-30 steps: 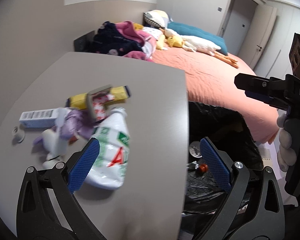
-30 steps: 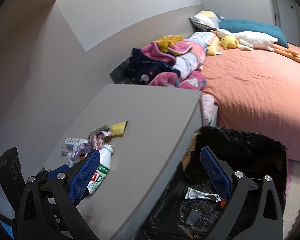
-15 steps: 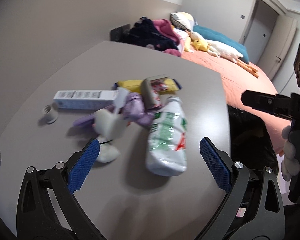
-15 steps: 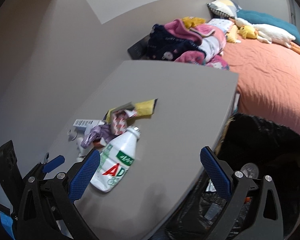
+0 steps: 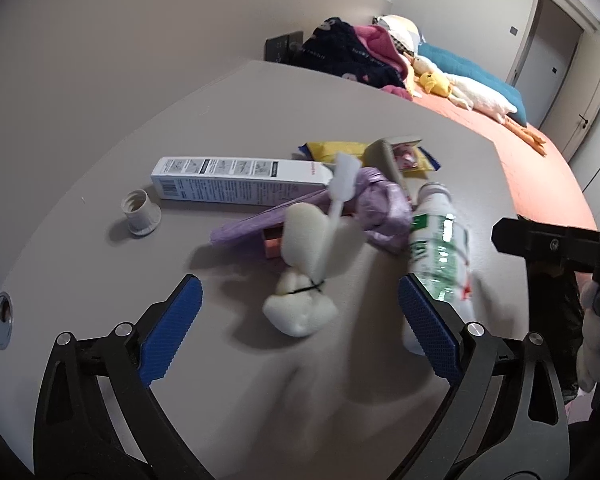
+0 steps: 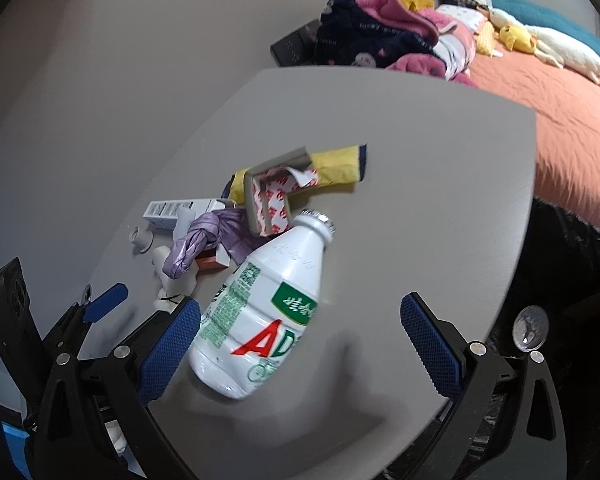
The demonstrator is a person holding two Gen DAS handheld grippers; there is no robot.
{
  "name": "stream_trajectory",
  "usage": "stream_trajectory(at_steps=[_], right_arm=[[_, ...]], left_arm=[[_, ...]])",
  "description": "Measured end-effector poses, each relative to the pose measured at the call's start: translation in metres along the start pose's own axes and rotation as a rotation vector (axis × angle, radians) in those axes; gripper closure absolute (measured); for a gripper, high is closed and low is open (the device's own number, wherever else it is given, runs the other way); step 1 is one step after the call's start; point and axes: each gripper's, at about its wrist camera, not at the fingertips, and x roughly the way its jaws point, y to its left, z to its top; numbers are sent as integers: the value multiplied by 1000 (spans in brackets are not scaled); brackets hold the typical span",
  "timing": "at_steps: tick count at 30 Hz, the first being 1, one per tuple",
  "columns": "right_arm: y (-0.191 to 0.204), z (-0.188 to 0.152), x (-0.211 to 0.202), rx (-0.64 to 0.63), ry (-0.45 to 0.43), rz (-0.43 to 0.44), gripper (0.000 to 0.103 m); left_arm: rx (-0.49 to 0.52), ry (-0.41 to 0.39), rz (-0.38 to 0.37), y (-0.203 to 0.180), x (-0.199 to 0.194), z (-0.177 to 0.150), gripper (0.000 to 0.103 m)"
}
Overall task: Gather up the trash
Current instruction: 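Grasp the white foam piece with the left tool while the right tool grasps the AD bottle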
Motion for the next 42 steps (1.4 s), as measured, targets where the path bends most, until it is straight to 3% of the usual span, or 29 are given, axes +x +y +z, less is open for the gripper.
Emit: stream_trajectory(at_steps=[6,16,18,21,23,28,42], right_arm=[[10,3,22,18,23,-21,3],[18,2,47,26,60,-31,3],[20,1,47,10,49,-40,9],[25,-2,46,-38,38,-56,26],[23,-2,46,-37,39,-37,27],[18,1,46,-28,46,18,33],[10,14,2,-55,-48,71,35]], left_arm=[[-23,48,-37,11,23,-1,29],[32,69,-32,1,37,3,42],[41,69,-28,0,37,4,45],[48,68,-28,-1,38,5,49],[50,67,-28,-1,38,6,54],[35,61,-35,-2,38,6,78],[13,-2,-43,-16,7,5,80]])
